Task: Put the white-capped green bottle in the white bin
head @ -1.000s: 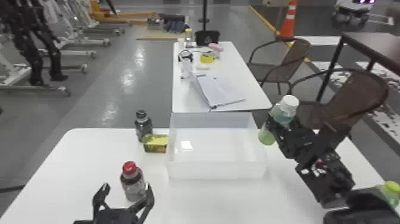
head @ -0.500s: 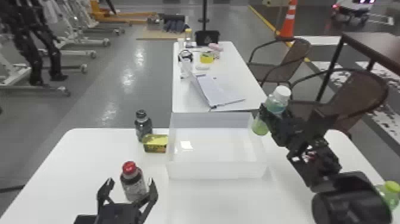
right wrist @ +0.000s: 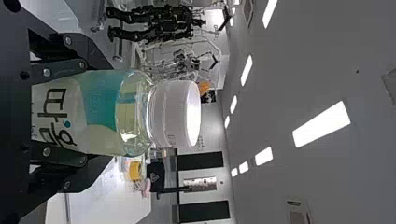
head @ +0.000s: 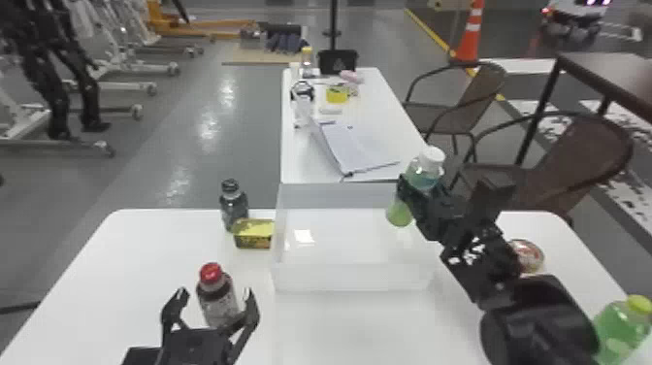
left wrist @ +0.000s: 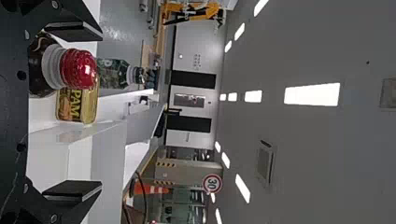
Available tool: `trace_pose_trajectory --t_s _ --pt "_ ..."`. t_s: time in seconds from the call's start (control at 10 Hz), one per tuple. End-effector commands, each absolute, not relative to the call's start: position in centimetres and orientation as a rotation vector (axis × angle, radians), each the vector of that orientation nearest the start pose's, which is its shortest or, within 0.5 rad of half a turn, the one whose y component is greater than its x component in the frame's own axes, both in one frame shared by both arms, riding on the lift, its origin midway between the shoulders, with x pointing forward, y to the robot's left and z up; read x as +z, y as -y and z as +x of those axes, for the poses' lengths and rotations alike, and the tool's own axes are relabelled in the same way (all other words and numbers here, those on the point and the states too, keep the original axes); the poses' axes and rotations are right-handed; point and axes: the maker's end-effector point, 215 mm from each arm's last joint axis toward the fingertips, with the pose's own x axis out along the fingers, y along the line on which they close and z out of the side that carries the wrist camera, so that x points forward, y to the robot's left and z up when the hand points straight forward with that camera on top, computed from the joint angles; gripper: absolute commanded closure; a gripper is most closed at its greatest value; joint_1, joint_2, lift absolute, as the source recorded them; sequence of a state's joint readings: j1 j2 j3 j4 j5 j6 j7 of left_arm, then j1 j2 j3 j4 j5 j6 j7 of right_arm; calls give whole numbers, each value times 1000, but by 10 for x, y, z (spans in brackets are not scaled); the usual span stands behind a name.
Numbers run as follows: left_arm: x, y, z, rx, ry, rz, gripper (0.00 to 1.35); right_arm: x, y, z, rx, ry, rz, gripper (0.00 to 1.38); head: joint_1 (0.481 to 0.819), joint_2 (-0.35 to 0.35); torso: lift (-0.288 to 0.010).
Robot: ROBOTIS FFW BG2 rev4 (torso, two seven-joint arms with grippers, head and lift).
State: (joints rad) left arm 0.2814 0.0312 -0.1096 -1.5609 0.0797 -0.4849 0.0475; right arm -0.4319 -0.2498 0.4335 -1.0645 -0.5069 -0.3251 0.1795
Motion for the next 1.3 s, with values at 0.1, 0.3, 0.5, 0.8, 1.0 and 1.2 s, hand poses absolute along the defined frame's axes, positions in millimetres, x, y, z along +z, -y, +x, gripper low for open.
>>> trace_pose_trajectory --t_s 0.1,0.3,0.5,0.8,1.0,1.2 --pt "-355 -193 483 -38 186 -89 176 -314 130 678 408 89 142 734 549 0 -100" --pt "-355 -193 483 -38 186 -89 176 -335 126 675 410 44 158 734 549 0 -100" --pt "-355 -193 483 -37 188 -91 176 -355 122 674 421 -6 145 707 549 0 -100" --pt "-356 -193 482 -37 189 -92 174 -368 124 672 422 -34 124 662 549 0 -100" --pt "-356 -193 482 -37 188 -91 176 -363 124 672 425 -20 114 302 549 0 -100" --pt "-356 -194 482 -36 188 -90 176 -356 123 671 427 3 116 79 549 0 -100"
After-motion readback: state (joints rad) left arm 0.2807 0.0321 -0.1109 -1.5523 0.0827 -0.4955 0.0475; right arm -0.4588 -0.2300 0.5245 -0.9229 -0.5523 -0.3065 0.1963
